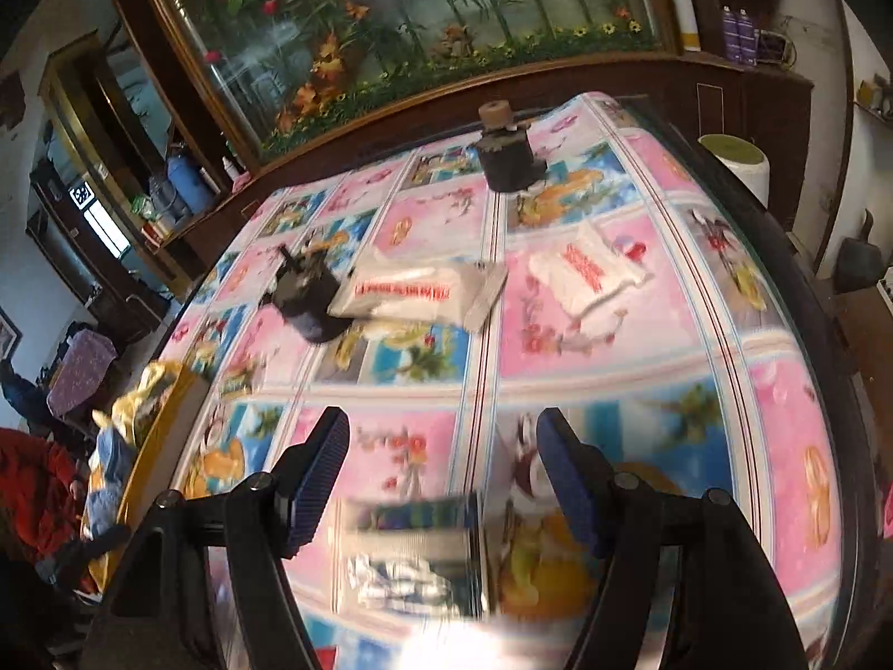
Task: Organize soft objects
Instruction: 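Grasp the white red-print packet with the left tool while the right grasps a printed packet, then lift both held packets off the table and carry them toward the box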
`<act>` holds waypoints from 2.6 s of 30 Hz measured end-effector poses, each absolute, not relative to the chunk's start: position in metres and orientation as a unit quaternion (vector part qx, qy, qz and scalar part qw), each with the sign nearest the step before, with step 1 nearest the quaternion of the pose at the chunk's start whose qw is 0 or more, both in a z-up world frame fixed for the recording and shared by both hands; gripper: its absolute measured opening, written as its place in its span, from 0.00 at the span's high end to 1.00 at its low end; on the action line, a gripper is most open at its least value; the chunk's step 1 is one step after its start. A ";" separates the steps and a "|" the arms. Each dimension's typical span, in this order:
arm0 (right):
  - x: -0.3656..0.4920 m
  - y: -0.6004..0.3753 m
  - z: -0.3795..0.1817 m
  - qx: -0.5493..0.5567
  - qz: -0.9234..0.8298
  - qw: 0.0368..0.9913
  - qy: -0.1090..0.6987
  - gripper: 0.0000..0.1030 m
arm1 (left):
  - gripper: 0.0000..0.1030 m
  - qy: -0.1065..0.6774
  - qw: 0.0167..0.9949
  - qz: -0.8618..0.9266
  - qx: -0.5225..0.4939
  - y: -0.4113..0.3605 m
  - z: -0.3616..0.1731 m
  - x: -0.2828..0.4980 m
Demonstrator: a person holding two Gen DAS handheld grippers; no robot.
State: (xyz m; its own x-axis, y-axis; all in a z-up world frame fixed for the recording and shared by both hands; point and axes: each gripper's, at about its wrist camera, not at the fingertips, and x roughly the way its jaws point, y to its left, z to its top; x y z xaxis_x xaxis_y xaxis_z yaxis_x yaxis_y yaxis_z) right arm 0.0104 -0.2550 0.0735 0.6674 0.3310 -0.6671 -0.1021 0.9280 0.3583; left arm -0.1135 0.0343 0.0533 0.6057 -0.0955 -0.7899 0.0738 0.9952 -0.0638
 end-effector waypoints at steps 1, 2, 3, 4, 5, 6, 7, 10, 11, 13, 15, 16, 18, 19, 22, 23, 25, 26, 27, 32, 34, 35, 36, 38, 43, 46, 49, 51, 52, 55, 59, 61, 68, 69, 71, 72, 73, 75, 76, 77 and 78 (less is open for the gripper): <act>0.029 -0.252 0.074 0.144 0.120 0.900 0.393 0.32 | 0.23 0.442 0.895 -0.050 -0.019 0.036 0.053 -0.112; 0.049 -0.245 0.076 0.134 0.121 0.899 0.400 0.32 | 0.23 0.443 0.895 -0.051 -0.024 0.040 0.053 -0.112; 0.064 -0.237 0.075 0.120 0.123 0.898 0.406 0.32 | 0.23 0.443 0.895 -0.051 -0.030 0.044 0.053 -0.112; 0.080 -0.228 0.075 0.102 0.123 0.897 0.413 0.32 | 0.23 0.443 0.894 -0.053 -0.036 0.047 0.053 -0.112; 0.095 -0.218 0.073 0.085 0.120 0.895 0.422 0.32 | 0.23 0.443 0.894 -0.057 -0.041 0.051 0.053 -0.113; 0.108 -0.212 0.069 0.079 0.120 0.892 0.429 0.32 | 0.23 0.442 0.894 -0.061 -0.046 0.055 0.054 -0.114; 0.120 -0.208 0.065 0.078 0.120 0.887 0.439 0.32 | 0.23 0.441 0.894 -0.061 -0.050 0.058 0.054 -0.114; 0.150 -0.203 0.051 0.083 0.115 0.874 0.464 0.35 | 0.23 0.442 0.894 -0.059 -0.054 0.064 0.054 -0.114; 0.156 -0.203 0.046 0.088 0.118 0.868 0.473 0.40 | 0.23 0.443 0.893 -0.057 -0.055 0.066 0.053 -0.113; 0.163 -0.202 0.034 0.098 0.132 0.853 0.496 0.47 | 0.23 0.447 0.891 -0.057 -0.062 0.069 0.052 -0.111; 0.156 -0.199 0.029 0.093 0.141 0.846 0.506 0.53 | 0.23 0.446 0.890 -0.057 -0.068 0.072 0.051 -0.110; 0.150 -0.197 0.028 0.086 0.144 0.843 0.511 0.54 | 0.23 0.446 0.890 -0.059 -0.070 0.073 0.051 -0.109; 0.134 -0.193 0.029 0.076 0.152 0.841 0.514 0.55 | 0.23 0.448 0.889 -0.061 -0.075 0.073 0.048 -0.107; 0.125 -0.190 0.030 0.071 0.155 0.838 0.518 0.55 | 0.23 0.448 0.888 -0.063 -0.077 0.073 0.048 -0.107; 0.094 -0.177 0.029 0.057 0.173 0.827 0.532 0.54 | 0.23 0.446 0.889 -0.071 -0.082 0.071 0.049 -0.112; 0.083 -0.172 0.028 0.058 0.183 0.819 0.540 0.54 | 0.23 0.444 0.889 -0.073 -0.082 0.070 0.050 -0.114; 0.063 -0.165 0.030 0.054 0.196 0.816 0.541 0.54 | 0.23 0.439 0.891 -0.076 -0.080 0.069 0.052 -0.119; 0.053 -0.160 0.036 0.039 0.193 0.827 0.527 0.54 | 0.23 0.437 0.893 -0.076 -0.080 0.068 0.053 -0.121; 0.042 -0.154 0.046 0.013 0.186 0.842 0.507 0.54 | 0.23 0.435 0.893 -0.078 -0.081 0.068 0.053 -0.123; -0.015 -0.107 0.129 -0.007 0.273 0.873 0.404 0.54 | 0.23 0.432 0.895 -0.075 -0.081 0.068 0.055 -0.130; -0.047 -0.074 0.172 -0.017 0.358 0.865 0.352 0.52 | 0.23 0.429 0.897 -0.070 -0.081 0.069 0.058 -0.133; -0.060 -0.061 0.186 -0.021 0.390 0.856 0.339 0.46 | 0.23 0.428 0.898 -0.067 -0.078 0.070 0.059 -0.134; -0.072 -0.048 0.199 -0.029 0.410 0.850 0.330 0.43 | 0.23 0.428 0.898 -0.065 -0.076 0.072 0.060 -0.136; -0.088 -0.043 0.211 -0.043 0.413 0.852 0.319 0.40 | 0.23 0.431 0.896 -0.069 -0.083 0.076 0.060 -0.137; -0.046 -0.099 0.168 -0.040 0.295 0.881 0.369 0.40 | 0.23 0.424 0.894 -0.096 -0.112 0.081 0.060 -0.141; 0.004 -0.138 0.112 -0.038 0.200 0.884 0.420 0.40 | 0.23 0.422 0.892 -0.107 -0.119 0.079 0.059 -0.142; 0.032 -0.166 0.069 0.014 0.174 0.860 0.480 0.40 | 0.23 0.427 0.890 -0.115 -0.112 0.075 0.058 -0.142; 0.039 -0.172 0.049 0.050 0.186 0.840 0.506 0.40 | 0.23 0.420 0.893 -0.115 -0.110 0.078 0.060 -0.144; 0.041 -0.169 0.043 0.061 0.195 0.832 0.516 0.40 | 0.23 0.418 0.895 -0.113 -0.109 0.079 0.061 -0.143; 0.038 -0.145 0.038 0.059 0.241 0.817 0.521 0.40 | 0.23 0.414 0.898 -0.108 -0.106 0.081 0.062 -0.143; 0.024 -0.097 0.036 0.015 0.320 0.788 0.525 0.40 | 0.23 0.412 0.899 -0.105 -0.102 0.083 0.064 -0.143; 0.017 -0.091 0.042 0.024 0.349 0.779 0.521 0.40 | 0.23 0.412 0.900 -0.106 -0.096 0.082 0.065 -0.142; -0.012 -0.188 0.080 0.090 0.262 0.840 0.467 0.40 | 0.23 0.430 0.884 -0.142 -0.112 0.069 0.065 -0.119; -0.016 -0.198 0.077 0.085 0.245 0.844 0.470 0.40 | 0.23 0.435 0.881 -0.148 -0.115 0.065 0.064 -0.114; -0.026 -0.219 0.066 0.081 0.214 0.845 0.483 0.38 | 0.23 0.444 0.876 -0.153 -0.109 0.052 0.059 -0.101; -0.030 -0.225 0.060 0.083 0.202 0.843 0.491 0.38 | 0.23 0.446 0.876 -0.153 -0.100 0.045 0.057 -0.096; -0.031 -0.230 0.053 0.084 0.195 0.841 0.498 0.38 | 0.23 0.445 0.878 -0.152 -0.089 0.038 0.056 -0.090; -0.034 -0.230 0.039 0.074 0.184 0.838 0.508 0.38 | 0.23 0.446 0.882 -0.137 -0.065 0.027 0.051 -0.077; -0.035 -0.229 0.032 0.068 0.181 0.837 0.511 0.38 | 0.23 0.447 0.883 -0.133 -0.059 0.023 0.048 -0.072; -0.035 -0.227 0.026 0.065 0.178 0.835 0.516 0.38 | 0.23 0.449 0.883 -0.129 -0.052 0.020 0.045 -0.067; -0.036 -0.225 0.022 0.063 0.176 0.834 0.520 0.38 | 0.23 0.453 0.882 -0.122 -0.043 0.017 0.041 -0.062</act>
